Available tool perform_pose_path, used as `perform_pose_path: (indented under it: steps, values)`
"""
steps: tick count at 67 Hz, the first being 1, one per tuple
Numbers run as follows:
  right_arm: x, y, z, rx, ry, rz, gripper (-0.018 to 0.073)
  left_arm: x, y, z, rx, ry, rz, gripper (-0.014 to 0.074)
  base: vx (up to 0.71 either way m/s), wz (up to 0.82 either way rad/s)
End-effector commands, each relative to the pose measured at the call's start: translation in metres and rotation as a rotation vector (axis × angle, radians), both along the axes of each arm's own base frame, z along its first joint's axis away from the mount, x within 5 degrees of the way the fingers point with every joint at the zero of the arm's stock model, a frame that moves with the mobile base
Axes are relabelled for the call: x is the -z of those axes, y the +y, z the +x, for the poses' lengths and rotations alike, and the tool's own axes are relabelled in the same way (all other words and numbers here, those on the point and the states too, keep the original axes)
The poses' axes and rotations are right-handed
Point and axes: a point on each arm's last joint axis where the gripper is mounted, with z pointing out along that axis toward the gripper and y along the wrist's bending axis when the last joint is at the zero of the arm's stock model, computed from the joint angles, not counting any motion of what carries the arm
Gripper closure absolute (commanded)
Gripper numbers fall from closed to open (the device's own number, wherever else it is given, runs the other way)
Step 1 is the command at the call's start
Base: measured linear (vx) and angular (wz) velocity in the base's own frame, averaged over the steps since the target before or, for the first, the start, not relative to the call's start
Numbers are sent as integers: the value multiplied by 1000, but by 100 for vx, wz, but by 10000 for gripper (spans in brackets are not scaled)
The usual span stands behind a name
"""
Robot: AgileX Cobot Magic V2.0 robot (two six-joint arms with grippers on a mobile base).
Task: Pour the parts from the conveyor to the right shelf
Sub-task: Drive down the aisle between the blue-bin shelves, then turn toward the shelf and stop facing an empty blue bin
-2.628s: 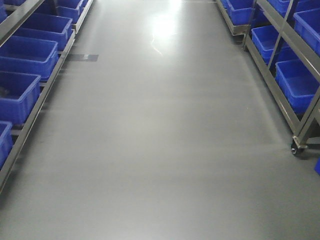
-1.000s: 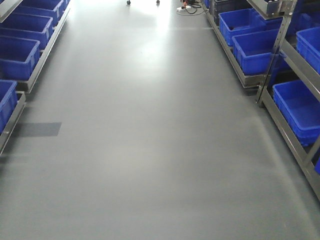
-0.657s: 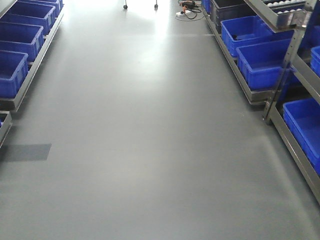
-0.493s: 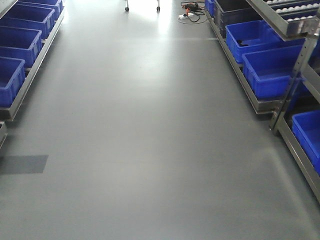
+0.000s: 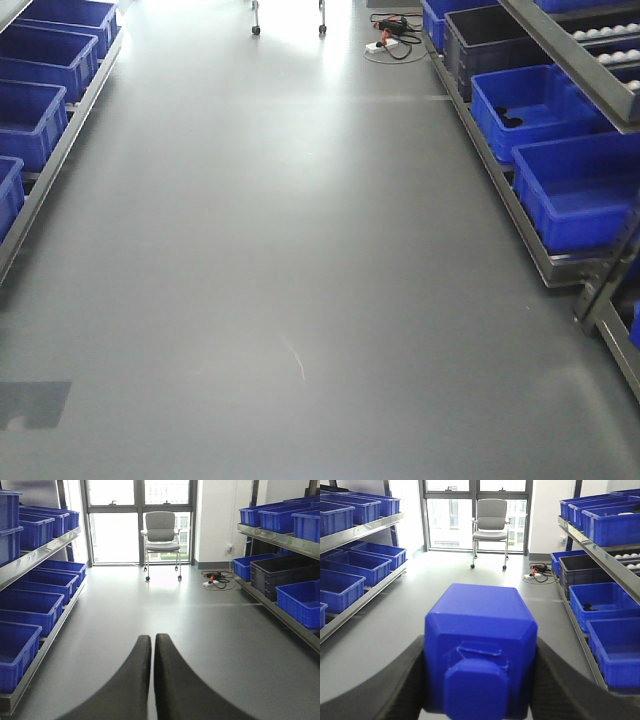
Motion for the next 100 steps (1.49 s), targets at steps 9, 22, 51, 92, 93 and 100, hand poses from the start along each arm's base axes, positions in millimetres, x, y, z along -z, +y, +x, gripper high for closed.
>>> perform_pose_path:
  steps: [9,22,51,92,93,100]
  values:
    - [-15,0,-1,4,-97,-2,568,-16,0,-2,0,-103,-12,603,49,14]
    - [-15,-1,-1,5,-97,-2,568,-16,0,-2,0,-103,-12,603,42,42]
    - [-15,-1,-1,5,-97,-2,568,-16,0,-2,0,-103,-12,603,33,79]
    - [-15,-1,-1,5,-97,-2,568,-16,0,-2,0,-103,-12,603,21,80]
    - [-15,-1,-1,5,-97,-2,568,-16,0,-2,0,-103,-12,603,19,76]
    - [-15,-1,-1,5,-97,-2,568,-16,0,-2,0,-103,-12,603,19,77]
